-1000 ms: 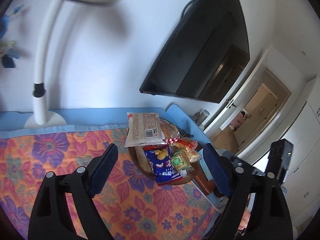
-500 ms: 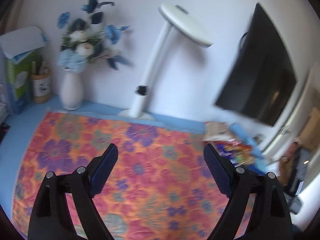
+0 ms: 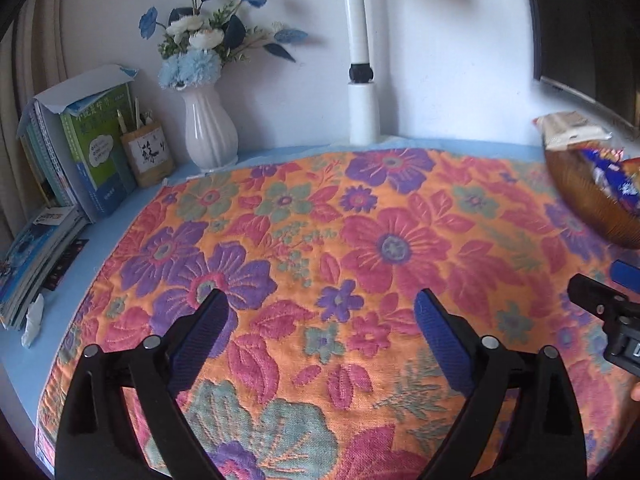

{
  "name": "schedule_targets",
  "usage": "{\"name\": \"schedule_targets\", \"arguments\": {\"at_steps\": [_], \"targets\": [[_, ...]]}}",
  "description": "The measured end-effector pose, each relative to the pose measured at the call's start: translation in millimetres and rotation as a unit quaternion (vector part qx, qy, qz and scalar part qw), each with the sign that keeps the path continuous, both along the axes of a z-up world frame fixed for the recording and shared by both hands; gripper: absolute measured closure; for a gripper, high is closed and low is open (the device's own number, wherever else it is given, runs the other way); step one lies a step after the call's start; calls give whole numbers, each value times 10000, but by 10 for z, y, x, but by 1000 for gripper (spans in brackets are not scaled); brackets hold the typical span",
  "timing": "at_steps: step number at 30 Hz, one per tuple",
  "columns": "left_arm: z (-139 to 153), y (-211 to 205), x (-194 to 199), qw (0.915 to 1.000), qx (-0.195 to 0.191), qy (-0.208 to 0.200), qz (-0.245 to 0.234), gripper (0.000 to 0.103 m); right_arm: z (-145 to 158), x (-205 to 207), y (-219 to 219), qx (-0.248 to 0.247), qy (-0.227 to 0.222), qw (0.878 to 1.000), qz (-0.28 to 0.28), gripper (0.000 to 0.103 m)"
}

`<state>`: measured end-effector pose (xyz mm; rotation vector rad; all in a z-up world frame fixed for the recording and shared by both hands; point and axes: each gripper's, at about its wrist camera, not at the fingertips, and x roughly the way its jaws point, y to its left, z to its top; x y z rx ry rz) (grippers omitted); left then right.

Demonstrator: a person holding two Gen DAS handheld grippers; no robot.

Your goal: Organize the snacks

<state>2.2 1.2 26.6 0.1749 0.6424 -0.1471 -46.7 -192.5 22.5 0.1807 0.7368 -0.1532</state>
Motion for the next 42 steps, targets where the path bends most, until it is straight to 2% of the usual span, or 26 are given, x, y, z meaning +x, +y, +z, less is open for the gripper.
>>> {"name": "schedule_targets", "arguments": {"at_steps": [3, 7, 9, 12, 16, 18, 22, 25, 28, 32, 42], "targets": [[-62, 37, 121, 9995, -53, 318, 42, 10, 23, -1, -24, -11, -97, 9999, -114, 13], [-150, 173, 283, 9965, -422, 719, -30, 10, 28, 22, 25, -149, -95, 9997, -175, 12], [-183, 195, 351, 9961, -392, 783, -40, 10, 27, 44, 69, -163, -95, 9997, -155, 11], [-204, 196, 375, 9967, -283, 761, -50, 10, 26, 29, 158, -334, -82, 9994, -90, 11], [-200, 123, 261, 9982, -10, 595, -80, 9, 79, -70, 112, -231, -103, 9995, -170, 11], [-195, 89, 214, 9986, 109, 516, -86, 7, 145, -53, 73, -216, -96, 9996, -155, 6], [-183, 101, 222, 9985, 237, 489, 99, 5, 159, 55, 54, -731, -107, 9971, -179, 3], [-177, 135, 236, 9984, 183, 511, 142, 5, -17, 81, -47, -369, 90, 9990, -251, 3], [-185, 158, 253, 9981, 160, 554, 196, 5, 28, 2, -36, -352, -51, 9992, -193, 3], [-196, 138, 269, 9978, 204, 594, 187, 5, -50, 8, 24, -331, 246, 9991, -100, 3], [-177, 173, 266, 9982, 99, 557, 205, 5, -107, 75, 45, -409, 375, 9984, -66, 3]]}}
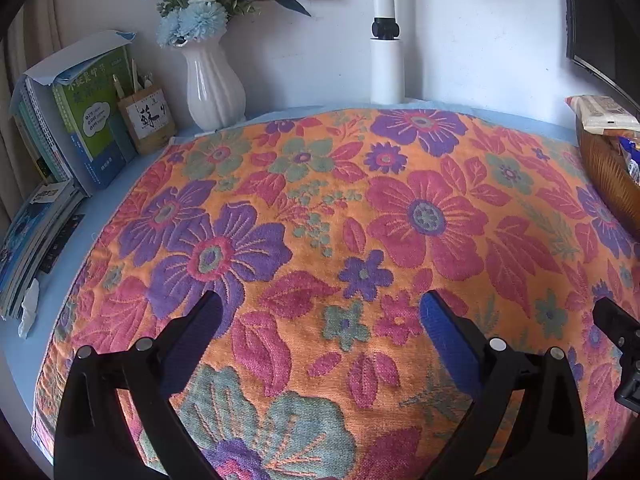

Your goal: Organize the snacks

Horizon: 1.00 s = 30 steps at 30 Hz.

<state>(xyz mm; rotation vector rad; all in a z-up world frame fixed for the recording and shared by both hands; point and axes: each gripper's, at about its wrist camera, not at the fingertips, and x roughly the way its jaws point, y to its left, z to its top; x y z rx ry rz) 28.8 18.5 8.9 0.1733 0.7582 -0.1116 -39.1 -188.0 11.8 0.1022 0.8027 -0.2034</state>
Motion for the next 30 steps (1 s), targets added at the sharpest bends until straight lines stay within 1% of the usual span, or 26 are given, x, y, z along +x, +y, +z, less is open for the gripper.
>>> {"name": "schedule_targets", "arguments": {"at_steps": [11, 30], "targets": [[19, 1, -9, 10000, -59, -22, 36, 5, -27, 37, -9, -23, 99, 9999, 8, 3], [16, -3, -10, 10000, -65, -7, 70, 5, -36, 54, -18, -18, 94, 9999, 38, 3]]}}
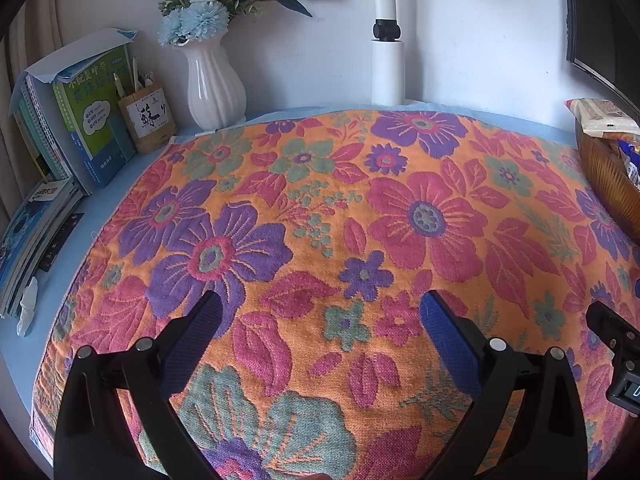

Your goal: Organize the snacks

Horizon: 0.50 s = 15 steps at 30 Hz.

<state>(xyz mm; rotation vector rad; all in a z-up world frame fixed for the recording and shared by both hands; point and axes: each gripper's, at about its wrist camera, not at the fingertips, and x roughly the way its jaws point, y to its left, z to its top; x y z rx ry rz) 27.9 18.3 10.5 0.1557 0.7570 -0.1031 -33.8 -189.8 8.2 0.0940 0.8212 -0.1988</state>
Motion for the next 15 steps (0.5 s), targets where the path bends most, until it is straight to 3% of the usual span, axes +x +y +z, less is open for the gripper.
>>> {"name": "schedule_targets", "arguments": {"at_steps": [15], "targets": [[-24, -12, 21, 9999, -3, 109, 27, 5, -13, 10, 6, 5, 42, 10000, 28, 3]]}}
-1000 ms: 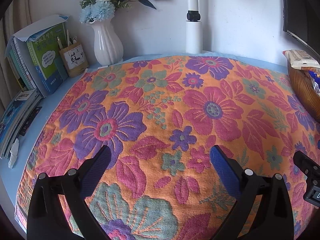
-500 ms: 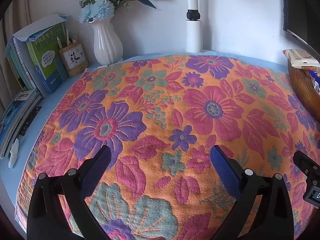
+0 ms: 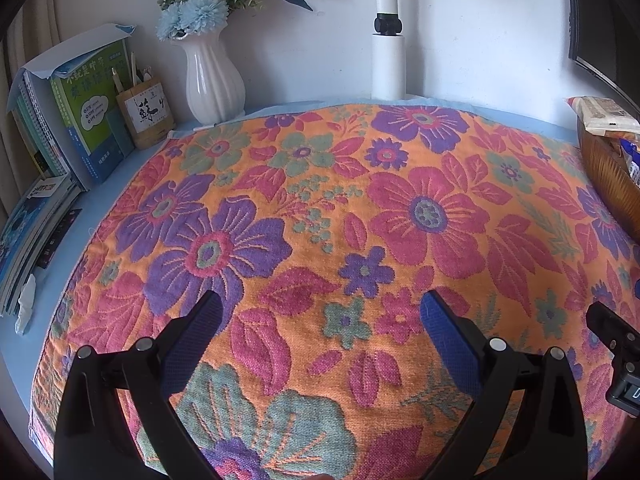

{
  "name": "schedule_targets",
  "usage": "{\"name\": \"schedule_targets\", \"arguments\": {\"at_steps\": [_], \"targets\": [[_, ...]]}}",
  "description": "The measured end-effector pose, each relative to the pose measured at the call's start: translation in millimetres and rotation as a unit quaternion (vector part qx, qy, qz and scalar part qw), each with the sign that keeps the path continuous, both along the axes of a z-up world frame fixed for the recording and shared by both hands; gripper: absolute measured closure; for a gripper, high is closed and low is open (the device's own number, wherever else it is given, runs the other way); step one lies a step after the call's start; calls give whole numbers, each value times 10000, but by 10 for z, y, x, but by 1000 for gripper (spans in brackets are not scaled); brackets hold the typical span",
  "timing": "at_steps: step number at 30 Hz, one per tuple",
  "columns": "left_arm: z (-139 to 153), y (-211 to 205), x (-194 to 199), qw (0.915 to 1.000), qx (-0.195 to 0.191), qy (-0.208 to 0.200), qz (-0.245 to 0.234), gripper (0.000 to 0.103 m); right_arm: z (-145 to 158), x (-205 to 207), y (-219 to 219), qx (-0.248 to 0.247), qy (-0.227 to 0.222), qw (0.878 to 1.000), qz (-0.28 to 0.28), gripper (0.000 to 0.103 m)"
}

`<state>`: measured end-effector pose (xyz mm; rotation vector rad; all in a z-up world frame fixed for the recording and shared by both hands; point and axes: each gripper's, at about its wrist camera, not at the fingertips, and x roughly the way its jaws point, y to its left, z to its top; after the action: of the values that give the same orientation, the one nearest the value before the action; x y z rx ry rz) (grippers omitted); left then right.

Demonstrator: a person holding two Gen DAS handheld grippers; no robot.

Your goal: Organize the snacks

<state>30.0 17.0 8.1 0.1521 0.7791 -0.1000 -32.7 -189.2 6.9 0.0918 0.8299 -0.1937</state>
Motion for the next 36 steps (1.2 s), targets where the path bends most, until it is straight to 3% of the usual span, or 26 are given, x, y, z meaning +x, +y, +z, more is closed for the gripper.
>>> {"name": "schedule_targets", "arguments": {"at_steps": [36], "targets": [[13, -15, 2, 9998, 175, -9, 25, 5, -9, 25, -23, 33, 53, 9999, 117, 3]]}}
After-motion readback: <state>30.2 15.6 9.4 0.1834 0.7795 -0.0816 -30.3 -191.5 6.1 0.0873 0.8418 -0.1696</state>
